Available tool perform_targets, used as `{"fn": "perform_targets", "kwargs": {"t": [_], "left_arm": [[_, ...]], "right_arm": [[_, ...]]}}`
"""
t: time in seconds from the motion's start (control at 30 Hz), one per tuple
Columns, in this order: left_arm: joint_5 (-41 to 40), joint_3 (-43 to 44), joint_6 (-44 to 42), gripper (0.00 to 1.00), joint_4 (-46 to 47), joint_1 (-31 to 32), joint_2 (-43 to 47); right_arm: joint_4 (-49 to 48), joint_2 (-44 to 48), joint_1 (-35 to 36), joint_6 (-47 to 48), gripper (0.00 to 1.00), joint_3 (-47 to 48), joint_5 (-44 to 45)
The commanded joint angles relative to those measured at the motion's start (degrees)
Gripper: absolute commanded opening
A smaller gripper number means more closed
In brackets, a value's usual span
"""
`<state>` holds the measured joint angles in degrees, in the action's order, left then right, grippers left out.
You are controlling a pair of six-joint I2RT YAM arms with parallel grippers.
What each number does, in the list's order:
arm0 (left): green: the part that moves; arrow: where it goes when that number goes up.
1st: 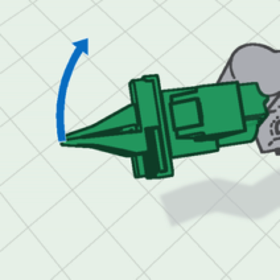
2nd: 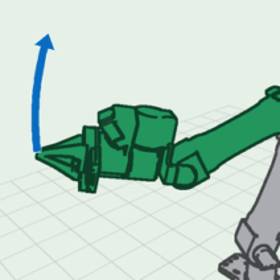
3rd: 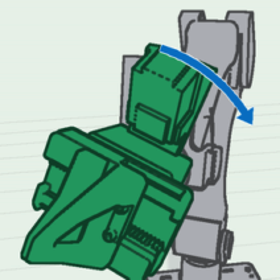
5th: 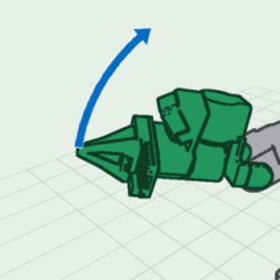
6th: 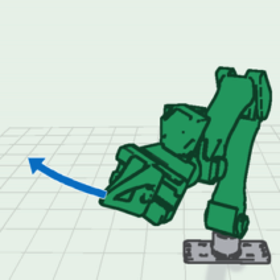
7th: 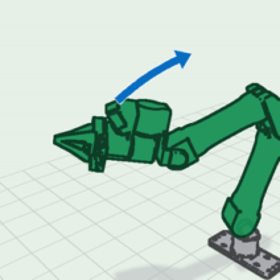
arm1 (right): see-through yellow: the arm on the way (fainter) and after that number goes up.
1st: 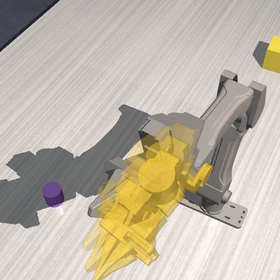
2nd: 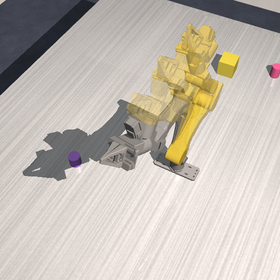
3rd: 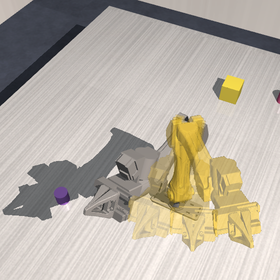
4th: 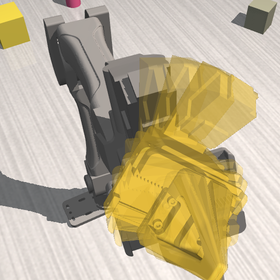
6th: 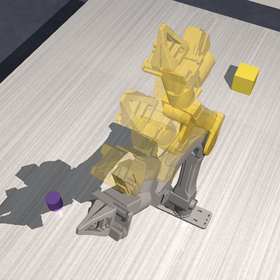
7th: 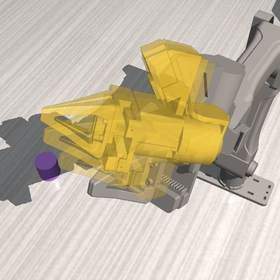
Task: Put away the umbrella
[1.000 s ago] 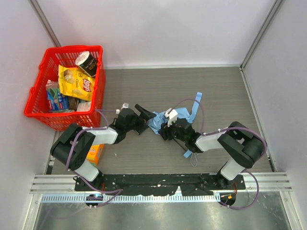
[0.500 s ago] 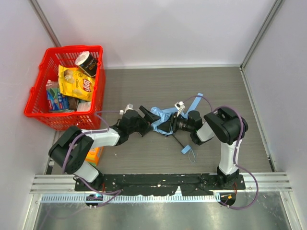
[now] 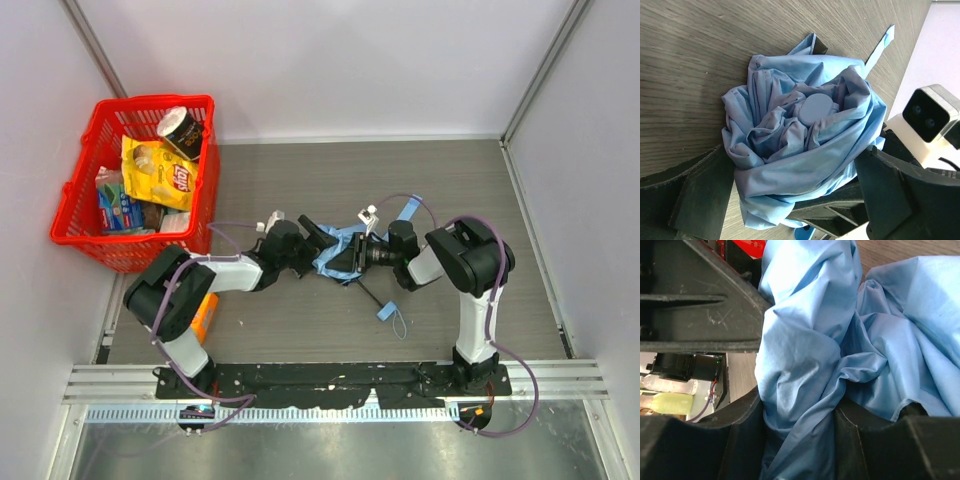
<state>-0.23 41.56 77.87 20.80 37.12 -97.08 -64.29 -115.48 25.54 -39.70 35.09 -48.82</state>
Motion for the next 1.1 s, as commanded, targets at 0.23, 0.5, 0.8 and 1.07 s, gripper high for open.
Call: {"fn": "perform_targets", "kwargs": {"t": [0.23,0.5,0.8,1.07], "left_arm": [[-2.6,0.7,-3.8,0.96,6.5,0.7,-5.4],[-0.6,1.3,-8.4,0.43,10.4,-1.3,-7.9],[0.0,0.9,-6.2,0.00,6.5,-1.2,-5.8],[0.0,0.0,2.4,0.00,-3.3,-0.2,-3.2]], "right_arm": [[36.8,2.2,2.1,13.5,0.01,7.7,-6.5],[40.1,1.0,2.0,16.4,0.01,9.6,-9.3],[52.6,6.3,2.4,21.1,0.20,12.6,4.5],[71.1,17.6,7.3,26.5,0.71,18.3,28.1]]}}
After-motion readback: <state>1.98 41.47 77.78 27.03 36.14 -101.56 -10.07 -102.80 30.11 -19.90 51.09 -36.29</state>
